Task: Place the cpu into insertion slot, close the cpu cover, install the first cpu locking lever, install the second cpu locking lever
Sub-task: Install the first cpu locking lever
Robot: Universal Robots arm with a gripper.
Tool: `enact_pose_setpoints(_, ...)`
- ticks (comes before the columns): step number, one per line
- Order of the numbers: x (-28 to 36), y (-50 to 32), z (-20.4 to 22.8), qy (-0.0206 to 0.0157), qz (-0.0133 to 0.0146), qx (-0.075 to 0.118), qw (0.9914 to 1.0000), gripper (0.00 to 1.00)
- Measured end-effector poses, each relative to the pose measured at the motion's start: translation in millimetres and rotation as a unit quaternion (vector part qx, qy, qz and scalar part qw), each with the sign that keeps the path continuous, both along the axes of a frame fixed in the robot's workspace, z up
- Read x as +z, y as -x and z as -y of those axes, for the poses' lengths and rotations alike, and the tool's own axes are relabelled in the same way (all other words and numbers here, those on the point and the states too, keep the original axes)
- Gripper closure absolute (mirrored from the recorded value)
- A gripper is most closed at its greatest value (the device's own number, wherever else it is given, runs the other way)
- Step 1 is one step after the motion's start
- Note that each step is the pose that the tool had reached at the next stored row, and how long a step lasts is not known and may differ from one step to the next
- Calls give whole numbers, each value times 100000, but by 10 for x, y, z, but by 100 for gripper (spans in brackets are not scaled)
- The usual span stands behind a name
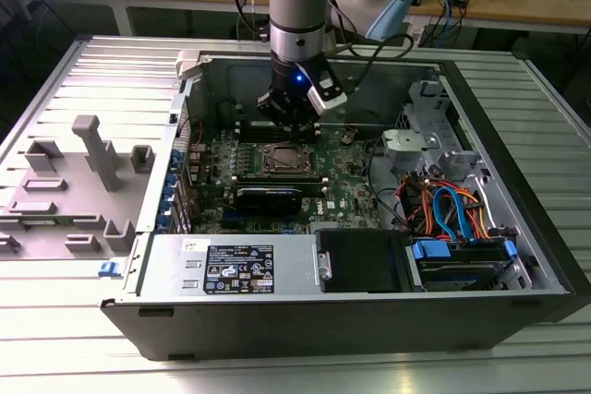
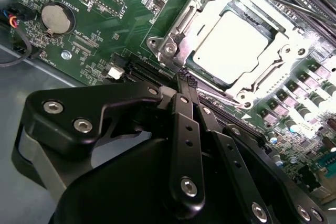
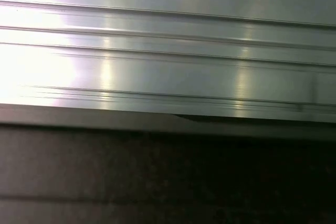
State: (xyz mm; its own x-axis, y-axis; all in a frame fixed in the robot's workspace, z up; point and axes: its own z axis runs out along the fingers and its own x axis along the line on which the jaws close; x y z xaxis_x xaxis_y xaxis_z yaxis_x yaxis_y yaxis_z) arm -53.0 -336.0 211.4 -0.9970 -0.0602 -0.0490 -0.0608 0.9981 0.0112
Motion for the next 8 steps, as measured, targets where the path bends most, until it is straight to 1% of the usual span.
enact_pose_setpoints(8, -43, -5, 0, 4, -6, 1, 100000, 89)
